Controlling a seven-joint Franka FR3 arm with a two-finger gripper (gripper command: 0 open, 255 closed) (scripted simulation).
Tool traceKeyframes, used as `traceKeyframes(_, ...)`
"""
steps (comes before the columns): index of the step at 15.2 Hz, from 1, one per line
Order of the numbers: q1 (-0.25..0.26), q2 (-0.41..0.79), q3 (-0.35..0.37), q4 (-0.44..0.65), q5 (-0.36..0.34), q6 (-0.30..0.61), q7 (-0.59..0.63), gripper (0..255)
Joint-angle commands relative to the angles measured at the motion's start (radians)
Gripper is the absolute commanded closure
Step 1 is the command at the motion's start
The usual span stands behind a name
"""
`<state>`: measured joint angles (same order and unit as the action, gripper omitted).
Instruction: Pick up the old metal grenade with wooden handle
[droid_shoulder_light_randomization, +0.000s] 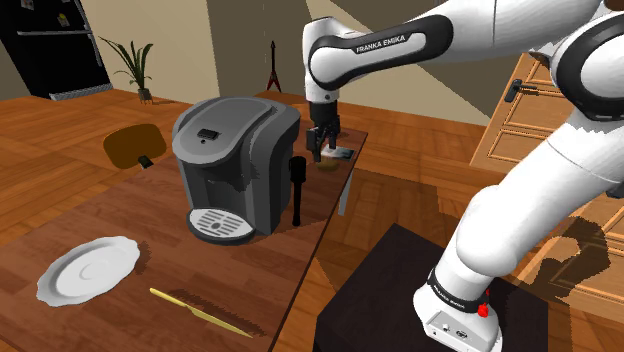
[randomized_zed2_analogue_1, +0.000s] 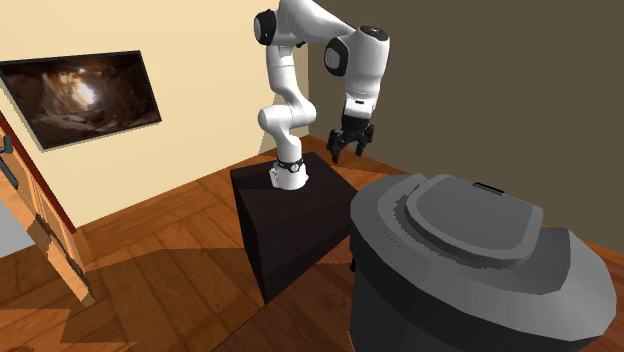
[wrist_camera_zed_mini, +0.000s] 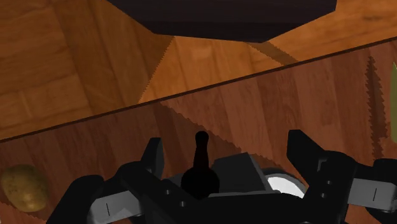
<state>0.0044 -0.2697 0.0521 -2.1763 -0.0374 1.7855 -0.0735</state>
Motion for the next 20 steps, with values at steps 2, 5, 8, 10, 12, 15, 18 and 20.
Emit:
traceKeyframes(2, -0.003, 0.126, 0.001, 0.098, -0.019, 0.018, -0.007, 0)
traceKeyframes(5, -0.003, 0.252, 0.003, 0.203, -0.037, 0.028, -0.009, 0)
traceKeyframes(8, -0.002, 0.38, 0.005, 0.321, -0.056, 0.025, -0.012, 0)
traceKeyframes(10, 0.001, 0.45, 0.005, 0.392, -0.066, 0.019, -0.013, 0)
traceKeyframes(12, 0.001, 0.457, 0.005, 0.373, -0.067, 0.044, -0.011, 0)
traceKeyframes(15, 0.0, 0.468, 0.004, 0.347, -0.069, 0.081, -0.007, 0)
traceKeyframes(18, 0.0, 0.479, 0.004, 0.327, -0.071, 0.112, -0.004, 0)
traceKeyframes(20, 0.001, 0.467, 0.005, 0.286, -0.071, 0.141, 0.001, 255)
